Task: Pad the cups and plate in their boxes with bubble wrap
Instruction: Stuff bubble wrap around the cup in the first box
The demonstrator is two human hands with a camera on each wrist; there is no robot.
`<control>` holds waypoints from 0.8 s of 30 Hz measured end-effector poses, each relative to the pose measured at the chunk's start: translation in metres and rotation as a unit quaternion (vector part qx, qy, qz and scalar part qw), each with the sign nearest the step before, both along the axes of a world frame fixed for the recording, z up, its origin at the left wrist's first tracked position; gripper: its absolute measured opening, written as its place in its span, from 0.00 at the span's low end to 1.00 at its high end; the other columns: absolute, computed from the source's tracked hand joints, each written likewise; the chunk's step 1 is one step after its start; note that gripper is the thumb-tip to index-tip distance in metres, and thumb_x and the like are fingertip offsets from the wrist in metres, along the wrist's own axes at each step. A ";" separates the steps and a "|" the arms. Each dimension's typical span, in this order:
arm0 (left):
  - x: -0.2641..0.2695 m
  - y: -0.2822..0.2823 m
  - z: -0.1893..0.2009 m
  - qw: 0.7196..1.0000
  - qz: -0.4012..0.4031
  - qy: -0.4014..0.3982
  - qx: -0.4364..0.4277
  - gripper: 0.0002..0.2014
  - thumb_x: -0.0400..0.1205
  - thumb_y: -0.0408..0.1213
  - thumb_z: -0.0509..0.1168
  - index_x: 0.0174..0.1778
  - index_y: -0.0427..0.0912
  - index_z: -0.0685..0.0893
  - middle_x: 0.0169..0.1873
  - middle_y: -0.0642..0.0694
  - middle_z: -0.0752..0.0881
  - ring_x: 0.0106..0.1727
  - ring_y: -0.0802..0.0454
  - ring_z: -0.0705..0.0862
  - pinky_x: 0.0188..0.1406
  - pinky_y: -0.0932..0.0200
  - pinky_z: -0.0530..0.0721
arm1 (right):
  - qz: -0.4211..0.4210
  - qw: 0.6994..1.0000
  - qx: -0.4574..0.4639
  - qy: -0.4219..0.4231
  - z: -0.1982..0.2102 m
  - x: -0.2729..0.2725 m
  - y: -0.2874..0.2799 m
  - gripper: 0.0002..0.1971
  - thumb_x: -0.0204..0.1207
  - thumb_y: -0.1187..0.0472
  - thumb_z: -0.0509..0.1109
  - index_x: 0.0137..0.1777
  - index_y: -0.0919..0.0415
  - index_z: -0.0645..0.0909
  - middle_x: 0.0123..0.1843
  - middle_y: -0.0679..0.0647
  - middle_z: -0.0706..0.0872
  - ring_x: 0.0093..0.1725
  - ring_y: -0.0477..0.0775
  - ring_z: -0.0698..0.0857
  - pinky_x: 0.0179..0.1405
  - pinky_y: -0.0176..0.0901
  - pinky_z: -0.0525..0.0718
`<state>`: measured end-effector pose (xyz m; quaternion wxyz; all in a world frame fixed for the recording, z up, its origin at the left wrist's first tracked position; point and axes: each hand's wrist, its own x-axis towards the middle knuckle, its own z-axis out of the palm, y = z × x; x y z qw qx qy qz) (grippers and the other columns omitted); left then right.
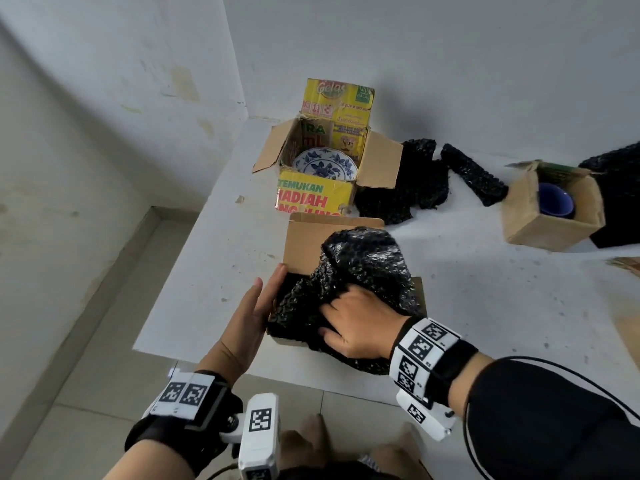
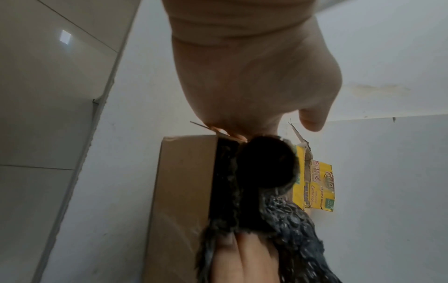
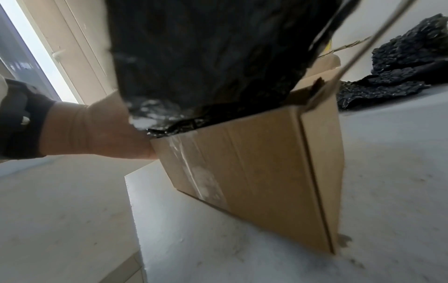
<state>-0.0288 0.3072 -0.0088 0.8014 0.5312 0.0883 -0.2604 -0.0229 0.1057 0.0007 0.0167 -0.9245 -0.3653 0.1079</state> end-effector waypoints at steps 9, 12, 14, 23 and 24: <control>0.000 0.005 -0.003 0.999 -0.022 -0.021 0.032 0.29 0.80 0.60 0.49 0.77 0.57 0.69 0.77 0.56 0.70 0.79 0.55 0.65 0.82 0.45 0.55 | 0.001 0.977 0.195 -0.089 -0.016 -0.002 0.002 0.30 0.69 0.47 0.68 0.68 0.64 0.76 0.65 0.62 0.78 0.70 0.63 0.73 0.74 0.53 0.70; -0.001 0.004 -0.001 0.998 -0.032 -0.034 0.037 0.28 0.81 0.58 0.48 0.78 0.57 0.67 0.76 0.55 0.71 0.78 0.54 0.67 0.82 0.44 0.56 | 0.022 0.987 0.149 -0.060 -0.018 0.000 0.008 0.31 0.70 0.47 0.62 0.71 0.63 0.73 0.74 0.65 0.72 0.78 0.65 0.65 0.79 0.59 0.61; -0.002 0.003 0.001 0.998 -0.030 -0.036 0.042 0.26 0.84 0.56 0.47 0.79 0.56 0.66 0.76 0.56 0.72 0.78 0.55 0.68 0.81 0.46 0.58 | 0.026 0.989 0.139 -0.043 -0.018 0.002 0.011 0.32 0.68 0.47 0.59 0.70 0.63 0.74 0.74 0.64 0.73 0.78 0.63 0.65 0.79 0.60 0.61; -0.001 0.002 0.002 1.000 0.009 -0.002 0.016 0.22 0.88 0.48 0.40 0.76 0.54 0.68 0.72 0.55 0.75 0.76 0.58 0.69 0.76 0.57 0.64 | 0.019 0.990 0.140 -0.031 -0.017 0.011 0.017 0.34 0.68 0.47 0.55 0.71 0.64 0.74 0.68 0.57 0.80 0.70 0.58 0.75 0.74 0.58 0.65; 0.000 0.002 0.001 1.000 0.020 0.000 0.005 0.23 0.88 0.47 0.40 0.77 0.53 0.67 0.74 0.55 0.74 0.76 0.59 0.69 0.77 0.57 0.63 | 0.019 0.991 0.130 -0.035 -0.017 0.012 0.019 0.32 0.70 0.46 0.53 0.69 0.63 0.76 0.67 0.57 0.81 0.68 0.59 0.76 0.73 0.58 0.65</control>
